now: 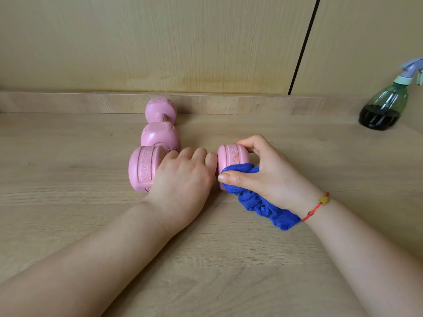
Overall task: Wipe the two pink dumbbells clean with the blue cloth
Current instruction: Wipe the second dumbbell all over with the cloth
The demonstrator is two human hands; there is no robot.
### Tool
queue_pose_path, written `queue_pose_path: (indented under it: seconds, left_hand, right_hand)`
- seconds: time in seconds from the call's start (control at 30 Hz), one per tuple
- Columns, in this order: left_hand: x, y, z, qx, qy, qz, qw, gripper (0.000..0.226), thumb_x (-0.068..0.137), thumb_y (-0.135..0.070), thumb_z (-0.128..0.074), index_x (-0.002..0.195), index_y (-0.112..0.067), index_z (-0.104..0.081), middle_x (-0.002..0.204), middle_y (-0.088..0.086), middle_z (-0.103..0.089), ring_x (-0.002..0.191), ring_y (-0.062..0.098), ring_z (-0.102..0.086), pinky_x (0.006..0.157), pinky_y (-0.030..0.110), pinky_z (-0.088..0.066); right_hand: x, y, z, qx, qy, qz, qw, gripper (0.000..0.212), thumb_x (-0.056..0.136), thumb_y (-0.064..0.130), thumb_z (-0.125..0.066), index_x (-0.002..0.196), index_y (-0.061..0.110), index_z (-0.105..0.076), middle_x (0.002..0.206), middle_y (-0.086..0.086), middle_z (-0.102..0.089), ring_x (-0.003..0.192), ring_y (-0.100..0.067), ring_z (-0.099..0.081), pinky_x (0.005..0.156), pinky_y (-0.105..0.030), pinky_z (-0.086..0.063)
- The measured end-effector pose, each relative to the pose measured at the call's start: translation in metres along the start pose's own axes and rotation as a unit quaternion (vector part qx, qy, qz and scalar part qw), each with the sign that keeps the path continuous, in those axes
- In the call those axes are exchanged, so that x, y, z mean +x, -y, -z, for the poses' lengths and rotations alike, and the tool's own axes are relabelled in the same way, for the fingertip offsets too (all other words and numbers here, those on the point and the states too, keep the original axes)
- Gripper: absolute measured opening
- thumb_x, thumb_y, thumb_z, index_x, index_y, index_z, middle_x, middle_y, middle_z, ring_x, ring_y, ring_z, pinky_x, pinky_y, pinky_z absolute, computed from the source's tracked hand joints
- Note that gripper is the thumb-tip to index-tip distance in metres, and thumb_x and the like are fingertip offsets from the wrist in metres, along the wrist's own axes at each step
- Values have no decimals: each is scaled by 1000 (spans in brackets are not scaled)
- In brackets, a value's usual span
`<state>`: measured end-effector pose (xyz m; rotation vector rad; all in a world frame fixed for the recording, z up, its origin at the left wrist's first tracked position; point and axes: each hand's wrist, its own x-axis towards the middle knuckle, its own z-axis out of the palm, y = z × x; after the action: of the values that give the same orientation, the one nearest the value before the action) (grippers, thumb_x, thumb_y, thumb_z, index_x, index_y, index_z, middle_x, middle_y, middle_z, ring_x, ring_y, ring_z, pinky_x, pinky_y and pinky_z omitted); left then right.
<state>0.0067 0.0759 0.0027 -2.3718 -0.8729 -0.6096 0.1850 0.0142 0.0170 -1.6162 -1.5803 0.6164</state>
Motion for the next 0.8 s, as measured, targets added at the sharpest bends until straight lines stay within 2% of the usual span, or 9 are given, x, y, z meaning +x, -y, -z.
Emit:
queue_pose_path:
  seconds: [0.07, 0.13, 0.2, 0.33, 0.43, 0.53, 0.63, 0.7, 0.8]
  left_hand:
    - [1, 1, 0, 2, 8, 1, 1000, 5, 77, -8, -53, 76, -11, -56, 65, 7, -52, 53, 28, -49, 52, 32, -22]
    - [1, 1, 0, 2, 25, 5, 1000, 9, 75, -6, -65, 77, -11, -57, 65, 7, -53, 54, 28, -51, 52, 32, -22]
    - [2, 1, 1, 1, 34, 13, 999, 15, 70, -7, -72, 76, -10, -58, 65, 8, -53, 53, 29, -52, 52, 32, -23]
    - [3, 0, 5, -12, 27, 15, 999, 15, 64, -4, -69, 71, -10, -57, 61, 7, -52, 49, 28, -50, 50, 30, -23]
    - [3, 1, 6, -6, 33, 14, 999, 17, 60, -4, -72, 69, -10, -59, 58, 7, -53, 48, 27, -50, 51, 28, -22]
    - [5, 5, 6, 6, 46, 20, 999, 21, 60, -7, -78, 69, -12, -60, 59, 6, -54, 48, 27, -50, 51, 29, -21]
    - [5, 9, 6, -5, 45, 18, 999, 20, 62, -10, -79, 69, -13, -60, 60, 4, -54, 50, 27, -51, 50, 29, -23]
    - [4, 10, 4, -15, 33, 12, 999, 15, 67, -16, -76, 72, -13, -62, 64, 5, -56, 55, 28, -53, 51, 30, -29]
    - [4, 11, 3, -22, 26, 19, 999, 13, 74, -26, -62, 79, -16, -67, 80, 5, -61, 68, 30, -55, 59, 35, -35]
  right_hand:
    - [0, -2, 8, 0, 47, 7, 999, 80, 65, 58, -78, 131, 29, -44, 127, 23, -49, 113, 12, -50, 96, -16, -45]
    - [0, -6, 14, 1, 75, 19, 997, 72, 75, 42, -80, 135, 26, -43, 134, 18, -49, 121, 10, -47, 104, -27, -44]
    - [0, -8, 13, 14, 67, 23, 997, 66, 74, 38, -81, 131, 27, -47, 131, 17, -52, 117, 7, -52, 100, -28, -46]
    - [-2, 0, 1, 21, -17, 5, 1000, 73, 53, 65, -83, 111, 34, -53, 114, 22, -57, 94, -2, -64, 84, -27, -52]
    - [-6, 2, -2, 4, -29, 9, 1000, 76, 53, 66, -82, 114, 34, -50, 113, 20, -57, 90, -6, -65, 82, -32, -55]
    - [-8, -1, -2, 12, 4, 25, 1000, 74, 60, 53, -83, 120, 34, -44, 107, 4, -64, 80, -20, -69, 74, -45, -58]
    - [-6, -4, 3, -18, 24, 42, 999, 72, 66, 50, -79, 125, 36, -42, 120, 11, -58, 92, -19, -67, 84, -45, -55]
    - [-6, -5, 8, 2, 50, 48, 998, 70, 72, 40, -80, 130, 32, -43, 131, 17, -51, 99, -20, -66, 89, -45, -54]
    - [-7, -5, 13, 47, 74, 37, 995, 64, 76, 24, -82, 129, 28, -47, 133, 17, -50, 96, -20, -69, 88, -45, -55]
